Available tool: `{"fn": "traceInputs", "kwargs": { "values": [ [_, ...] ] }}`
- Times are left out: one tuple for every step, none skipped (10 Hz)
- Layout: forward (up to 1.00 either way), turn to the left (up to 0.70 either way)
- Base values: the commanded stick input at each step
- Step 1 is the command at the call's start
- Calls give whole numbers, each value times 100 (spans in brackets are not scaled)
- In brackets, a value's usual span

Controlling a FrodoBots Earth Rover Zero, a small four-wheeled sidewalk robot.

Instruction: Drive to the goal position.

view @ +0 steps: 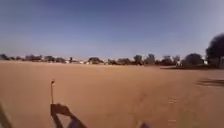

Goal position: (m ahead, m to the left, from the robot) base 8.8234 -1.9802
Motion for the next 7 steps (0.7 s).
{"fn": "traceInputs", "kwargs": {
  "values": [
    [100,0],
    [100,0],
    [100,0],
    [100,0],
    [100,0],
    [100,0],
    [100,0]
  ]
}}
